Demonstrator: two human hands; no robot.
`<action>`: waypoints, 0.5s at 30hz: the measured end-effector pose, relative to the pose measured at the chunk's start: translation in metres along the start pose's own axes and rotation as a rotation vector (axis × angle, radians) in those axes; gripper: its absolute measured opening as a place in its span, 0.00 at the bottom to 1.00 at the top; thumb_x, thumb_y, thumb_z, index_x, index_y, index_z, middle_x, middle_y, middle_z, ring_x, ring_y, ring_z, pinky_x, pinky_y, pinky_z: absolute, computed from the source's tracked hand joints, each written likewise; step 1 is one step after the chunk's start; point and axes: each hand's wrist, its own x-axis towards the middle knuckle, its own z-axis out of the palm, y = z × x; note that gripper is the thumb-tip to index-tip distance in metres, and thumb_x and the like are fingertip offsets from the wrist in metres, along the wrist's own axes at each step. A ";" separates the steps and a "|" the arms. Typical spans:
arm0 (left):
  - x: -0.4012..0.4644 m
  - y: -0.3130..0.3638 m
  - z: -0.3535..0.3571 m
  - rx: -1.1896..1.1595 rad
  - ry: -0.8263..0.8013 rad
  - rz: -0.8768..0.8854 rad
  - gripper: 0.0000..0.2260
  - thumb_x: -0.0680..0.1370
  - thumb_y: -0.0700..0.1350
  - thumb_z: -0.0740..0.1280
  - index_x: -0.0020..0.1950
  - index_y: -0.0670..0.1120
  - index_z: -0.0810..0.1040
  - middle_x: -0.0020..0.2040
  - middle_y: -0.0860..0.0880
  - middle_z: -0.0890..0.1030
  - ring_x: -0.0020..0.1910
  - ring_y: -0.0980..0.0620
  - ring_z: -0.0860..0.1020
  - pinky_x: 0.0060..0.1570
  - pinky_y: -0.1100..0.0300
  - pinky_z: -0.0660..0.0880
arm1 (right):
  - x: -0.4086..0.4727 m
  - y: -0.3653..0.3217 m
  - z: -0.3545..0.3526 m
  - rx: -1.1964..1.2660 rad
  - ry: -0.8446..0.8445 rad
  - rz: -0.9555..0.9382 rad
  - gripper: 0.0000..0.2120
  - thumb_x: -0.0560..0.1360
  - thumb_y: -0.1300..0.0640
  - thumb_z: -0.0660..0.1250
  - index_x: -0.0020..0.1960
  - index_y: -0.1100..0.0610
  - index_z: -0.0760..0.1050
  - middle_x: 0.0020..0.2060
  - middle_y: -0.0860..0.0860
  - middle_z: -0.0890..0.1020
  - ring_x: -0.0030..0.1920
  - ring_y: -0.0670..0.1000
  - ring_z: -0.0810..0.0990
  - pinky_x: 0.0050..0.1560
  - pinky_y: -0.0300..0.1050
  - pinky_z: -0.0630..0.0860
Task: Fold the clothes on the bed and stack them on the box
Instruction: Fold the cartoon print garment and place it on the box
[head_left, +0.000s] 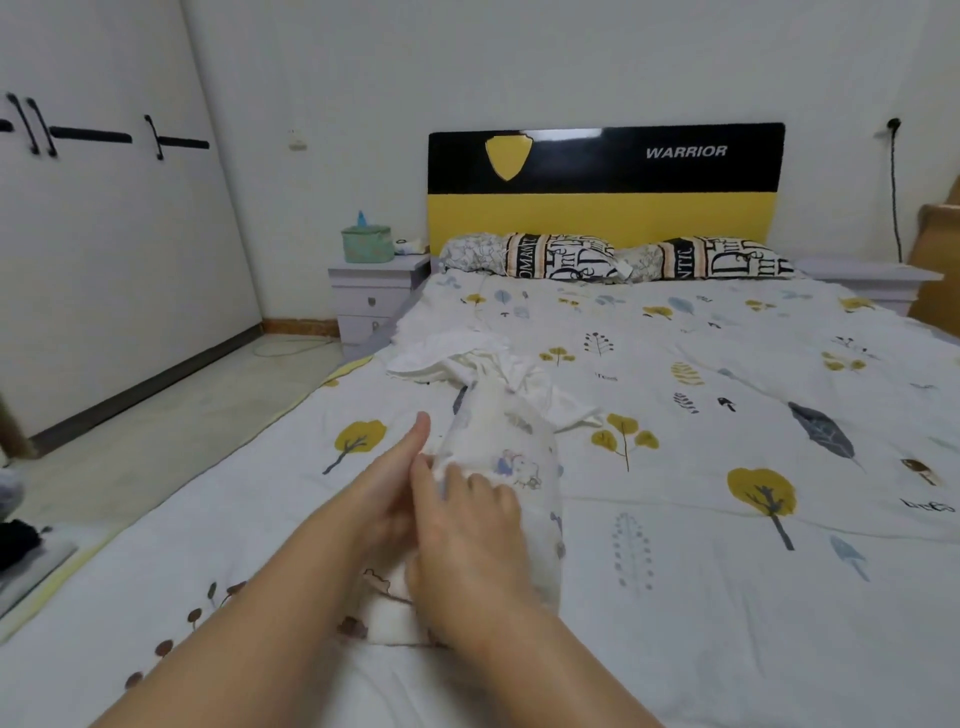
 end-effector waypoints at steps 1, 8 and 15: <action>0.002 0.006 -0.007 0.226 0.121 0.036 0.23 0.78 0.62 0.55 0.47 0.44 0.78 0.51 0.44 0.79 0.49 0.46 0.78 0.56 0.51 0.73 | -0.002 -0.004 0.003 0.030 -0.113 -0.060 0.36 0.51 0.49 0.75 0.58 0.57 0.76 0.42 0.53 0.81 0.40 0.55 0.80 0.44 0.48 0.77; 0.012 0.012 -0.003 1.302 -0.027 0.207 0.22 0.84 0.48 0.47 0.77 0.50 0.48 0.78 0.51 0.47 0.77 0.50 0.44 0.74 0.50 0.45 | -0.006 -0.010 -0.019 0.787 -0.392 -0.119 0.16 0.71 0.63 0.59 0.56 0.57 0.79 0.54 0.54 0.81 0.55 0.53 0.76 0.57 0.40 0.73; 0.044 -0.061 -0.053 1.458 0.110 0.094 0.46 0.62 0.80 0.36 0.75 0.59 0.37 0.77 0.56 0.38 0.77 0.48 0.40 0.72 0.39 0.42 | 0.011 0.045 0.000 0.653 -0.098 0.517 0.19 0.79 0.53 0.55 0.68 0.54 0.65 0.61 0.52 0.74 0.62 0.53 0.71 0.60 0.46 0.69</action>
